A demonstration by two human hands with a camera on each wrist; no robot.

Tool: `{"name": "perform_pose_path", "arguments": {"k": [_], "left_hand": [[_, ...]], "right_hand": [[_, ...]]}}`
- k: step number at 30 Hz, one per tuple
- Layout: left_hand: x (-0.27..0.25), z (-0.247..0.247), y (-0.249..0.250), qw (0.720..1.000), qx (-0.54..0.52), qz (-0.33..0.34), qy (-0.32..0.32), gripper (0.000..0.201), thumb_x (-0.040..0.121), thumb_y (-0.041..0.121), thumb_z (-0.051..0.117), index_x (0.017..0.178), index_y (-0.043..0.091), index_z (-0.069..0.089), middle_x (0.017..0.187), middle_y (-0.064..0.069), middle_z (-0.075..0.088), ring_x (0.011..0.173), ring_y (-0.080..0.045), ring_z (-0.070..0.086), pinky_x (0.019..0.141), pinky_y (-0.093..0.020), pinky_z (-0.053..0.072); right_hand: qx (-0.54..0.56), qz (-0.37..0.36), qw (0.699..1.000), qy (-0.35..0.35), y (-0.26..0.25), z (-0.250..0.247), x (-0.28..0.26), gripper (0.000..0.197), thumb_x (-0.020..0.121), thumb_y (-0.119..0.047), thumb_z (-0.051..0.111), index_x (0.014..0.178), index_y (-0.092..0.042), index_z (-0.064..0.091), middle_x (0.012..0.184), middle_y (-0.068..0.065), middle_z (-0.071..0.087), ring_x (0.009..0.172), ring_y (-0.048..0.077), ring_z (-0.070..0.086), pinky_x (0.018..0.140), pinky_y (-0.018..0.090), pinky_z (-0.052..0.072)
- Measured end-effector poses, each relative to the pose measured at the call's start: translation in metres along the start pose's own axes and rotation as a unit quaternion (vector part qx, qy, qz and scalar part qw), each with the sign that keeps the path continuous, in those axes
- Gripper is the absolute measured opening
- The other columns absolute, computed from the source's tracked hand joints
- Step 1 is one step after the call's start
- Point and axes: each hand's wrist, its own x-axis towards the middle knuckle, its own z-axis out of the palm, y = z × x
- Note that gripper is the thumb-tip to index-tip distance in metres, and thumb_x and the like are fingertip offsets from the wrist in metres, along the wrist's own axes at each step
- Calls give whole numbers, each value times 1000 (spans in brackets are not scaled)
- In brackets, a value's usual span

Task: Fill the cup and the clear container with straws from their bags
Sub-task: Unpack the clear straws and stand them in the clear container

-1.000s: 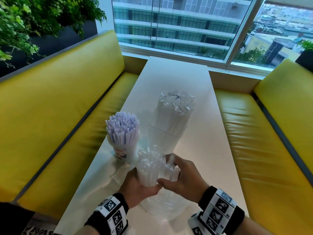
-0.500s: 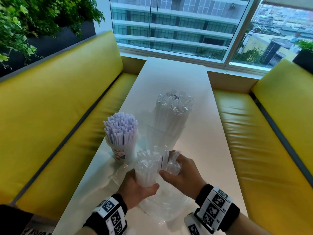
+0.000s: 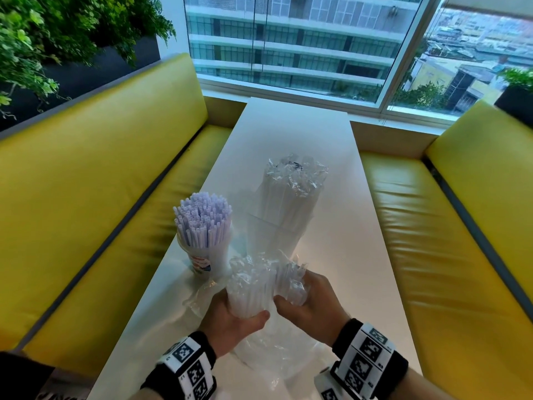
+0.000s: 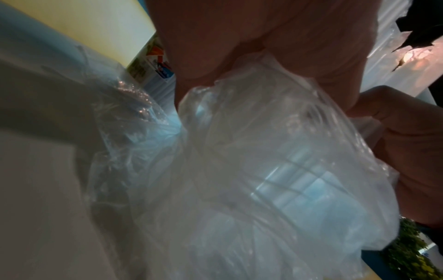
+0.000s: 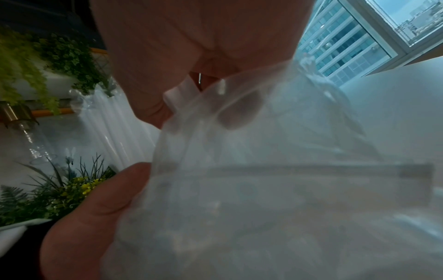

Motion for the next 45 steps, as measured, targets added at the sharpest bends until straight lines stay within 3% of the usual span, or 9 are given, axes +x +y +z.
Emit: {"name": "perform_pose_path", "arguments": {"k": [9,13,15,17,21,25,35,42,45], "left_hand": [[5,6,-5,999,25,-22,24,69,48,45,93,108,26,65,104,5,74,101,-16,70,90,-42,58],[2,6,-4,998,18,-41,47,61,44,41,90,97,28,63,97,8,71,94,-9,68,72,-16,56],[-1,6,1,997,9,-50,55,54,50,26,94,90,31,59,95,11,68,88,0,64,62,-4,48],[-2,5,2,997,1,-51,58,52,56,13,94,87,31,56,93,12,65,85,5,61,57,-2,47],[-4,4,8,997,-4,-54,48,48,57,10,93,83,29,57,88,12,66,81,5,64,56,-5,49],[-5,4,16,998,-10,-51,38,50,59,6,91,80,32,54,84,16,63,66,13,63,53,-1,45],[-4,3,14,998,-22,-55,19,53,59,11,92,88,35,54,97,14,65,85,8,59,56,-1,46],[-3,2,14,998,-17,-59,21,47,59,13,92,88,32,60,92,14,68,80,6,66,60,-6,50],[-4,2,16,998,-16,-55,22,48,60,11,91,86,33,58,91,16,66,77,11,65,58,-3,47]], "right_hand": [[-14,-21,1000,16,2,4,2,13,74,-10,71,87,-15,72,89,-2,71,80,16,67,73,33,54],[-42,-50,998,-20,-9,-14,9,10,74,-20,72,83,-22,67,84,-7,69,75,11,66,71,31,54],[-46,-56,997,-23,-22,-36,21,14,76,-28,73,87,-26,65,81,-7,70,71,12,67,68,35,57],[-38,-60,997,-2,-43,-61,38,15,76,-33,75,86,-25,67,80,-4,72,71,16,69,69,40,58],[40,-99,993,56,-101,-110,75,16,73,-16,77,82,-27,69,73,-15,72,66,-1,65,56,17,51],[113,-140,975,129,-136,-140,117,13,69,-15,79,73,-27,73,68,-8,67,59,16,59,46,25,44],[59,-90,989,100,-108,-133,180,13,75,-14,77,83,-22,70,72,-9,68,58,14,59,45,22,44],[-26,-81,996,30,-95,-130,191,16,81,-18,78,86,-32,72,85,-7,71,75,14,67,54,30,53],[-35,-83,996,15,-84,-124,191,18,81,-15,79,90,-29,71,96,0,73,92,17,70,85,36,58]]}}
